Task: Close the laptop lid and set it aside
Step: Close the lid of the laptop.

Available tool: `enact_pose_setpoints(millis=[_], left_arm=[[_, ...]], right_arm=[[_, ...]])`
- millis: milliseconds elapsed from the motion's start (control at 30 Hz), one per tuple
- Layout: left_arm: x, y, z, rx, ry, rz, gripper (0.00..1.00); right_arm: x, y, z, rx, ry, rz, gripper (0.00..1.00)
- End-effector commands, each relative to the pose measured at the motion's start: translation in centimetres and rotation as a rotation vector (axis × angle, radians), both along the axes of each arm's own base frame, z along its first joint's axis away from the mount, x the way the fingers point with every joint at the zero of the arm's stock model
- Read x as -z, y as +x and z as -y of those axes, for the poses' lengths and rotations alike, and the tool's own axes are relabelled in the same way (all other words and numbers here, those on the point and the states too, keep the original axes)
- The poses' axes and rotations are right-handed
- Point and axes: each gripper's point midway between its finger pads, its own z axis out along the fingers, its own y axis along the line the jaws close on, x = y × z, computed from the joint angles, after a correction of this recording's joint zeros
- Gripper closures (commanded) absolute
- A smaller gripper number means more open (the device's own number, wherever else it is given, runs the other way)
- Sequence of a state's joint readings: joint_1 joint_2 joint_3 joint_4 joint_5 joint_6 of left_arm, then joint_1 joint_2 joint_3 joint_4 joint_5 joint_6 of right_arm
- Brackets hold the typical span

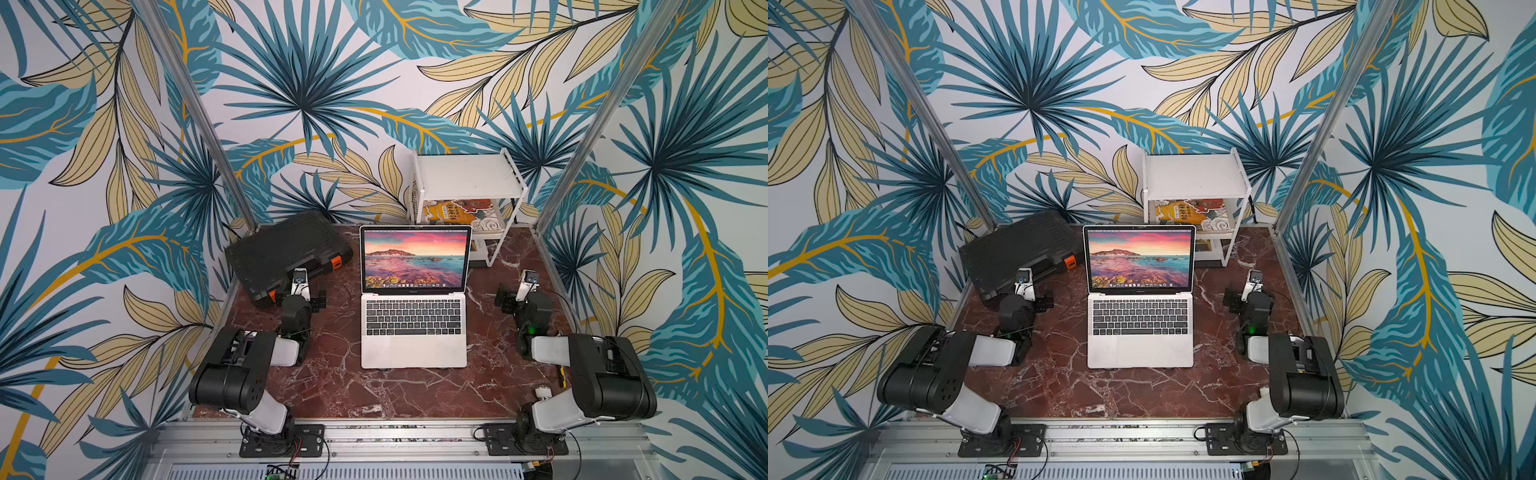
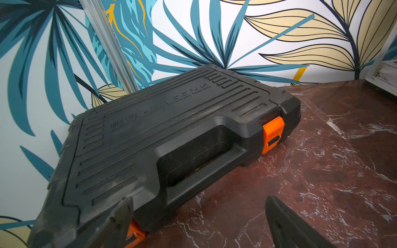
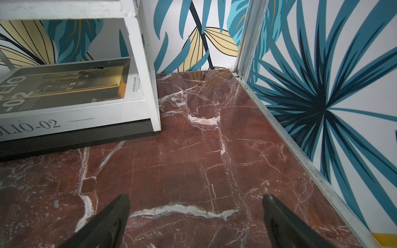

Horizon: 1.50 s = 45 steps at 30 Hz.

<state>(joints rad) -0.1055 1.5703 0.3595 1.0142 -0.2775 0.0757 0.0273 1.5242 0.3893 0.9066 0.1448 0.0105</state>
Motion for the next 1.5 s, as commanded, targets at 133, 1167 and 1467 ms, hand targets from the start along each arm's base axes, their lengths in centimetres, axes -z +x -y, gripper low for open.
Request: enact_pose_setpoints(millis=[133, 1167, 1467], left_arm=[[0.0, -0.1, -0.1, -0.008, 0.005, 0.008, 0.0], [-16.7, -2.2, 1.8, 0.081, -0.039, 0.098, 0.0], [-29.3, -1.5, 9.5, 0.467, -0.063, 0.155, 0.14]], right_arm=[[-0.2, 0.2, -0.4, -0.015, -0.004, 0.002, 0.01], [-12.1, -5.7, -3.4, -0.095, 0.389, 0.037, 0.16], [-13.6, -10.8, -12.8, -0.484, 0.449, -0.029, 0.47]])
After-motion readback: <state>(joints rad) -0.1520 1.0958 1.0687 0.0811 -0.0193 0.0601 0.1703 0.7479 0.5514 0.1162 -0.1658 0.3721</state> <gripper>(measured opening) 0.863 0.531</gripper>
